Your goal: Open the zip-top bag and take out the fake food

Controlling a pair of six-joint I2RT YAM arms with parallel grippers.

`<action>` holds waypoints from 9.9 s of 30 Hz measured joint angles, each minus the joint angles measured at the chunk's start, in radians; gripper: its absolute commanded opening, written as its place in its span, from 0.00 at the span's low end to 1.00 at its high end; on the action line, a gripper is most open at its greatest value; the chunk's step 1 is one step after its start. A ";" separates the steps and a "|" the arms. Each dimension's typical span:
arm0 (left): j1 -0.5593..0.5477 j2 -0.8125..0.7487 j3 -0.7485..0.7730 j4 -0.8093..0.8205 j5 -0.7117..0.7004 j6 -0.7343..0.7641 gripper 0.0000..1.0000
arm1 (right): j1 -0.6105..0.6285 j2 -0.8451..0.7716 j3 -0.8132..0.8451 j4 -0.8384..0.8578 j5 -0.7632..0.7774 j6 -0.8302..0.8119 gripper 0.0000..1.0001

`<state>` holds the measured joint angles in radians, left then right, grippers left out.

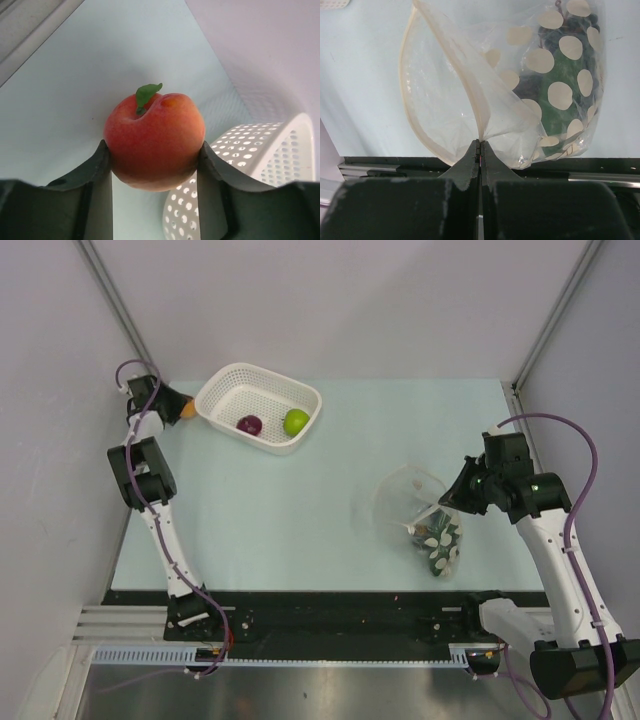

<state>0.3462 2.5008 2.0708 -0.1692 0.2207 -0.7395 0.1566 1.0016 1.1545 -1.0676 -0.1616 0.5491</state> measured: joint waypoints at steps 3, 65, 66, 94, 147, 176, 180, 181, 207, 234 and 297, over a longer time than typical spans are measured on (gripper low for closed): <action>0.000 0.000 -0.006 0.019 0.010 -0.001 0.18 | 0.000 0.000 0.000 0.000 0.000 0.000 0.00; -0.398 -0.543 -0.449 -0.245 0.045 0.187 0.98 | -0.016 -0.104 -0.002 -0.027 -0.031 -0.080 0.00; -0.399 -0.544 -0.445 -0.246 0.043 0.190 0.98 | -0.016 -0.104 -0.002 -0.027 -0.031 -0.080 0.00; -1.170 -1.143 -0.840 -0.117 -0.077 0.229 0.47 | 0.060 -0.120 -0.037 0.024 -0.118 -0.072 0.00; -1.454 -0.532 -0.619 -0.029 0.069 0.031 0.57 | -0.010 -0.289 -0.115 -0.069 -0.245 -0.027 0.00; -1.468 -0.400 -0.539 0.018 -0.001 0.008 0.05 | -0.021 -0.295 -0.081 -0.177 -0.184 -0.090 0.00; -1.468 -0.428 -0.539 -0.018 -0.006 0.043 0.00 | -0.021 -0.294 -0.078 -0.176 -0.178 -0.090 0.00; -1.468 -0.436 -0.539 -0.026 -0.008 0.049 0.00 | -0.021 -0.294 -0.075 -0.176 -0.175 -0.088 0.00; -1.468 -0.815 -0.741 0.025 0.027 0.255 0.00 | -0.027 -0.264 -0.105 -0.084 -0.078 0.053 0.00; -1.062 -1.002 -0.711 0.259 -0.014 0.017 0.00 | -0.029 -0.215 -0.105 -0.071 -0.142 -0.043 0.00; -0.313 -0.273 -0.362 0.201 -0.086 -0.418 0.79 | -0.034 -0.442 -0.165 -0.129 0.116 0.346 0.00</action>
<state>0.0334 2.2280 1.7092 0.0322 0.1345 -1.1576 0.1223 0.5594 0.9894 -1.1965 -0.0460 0.8955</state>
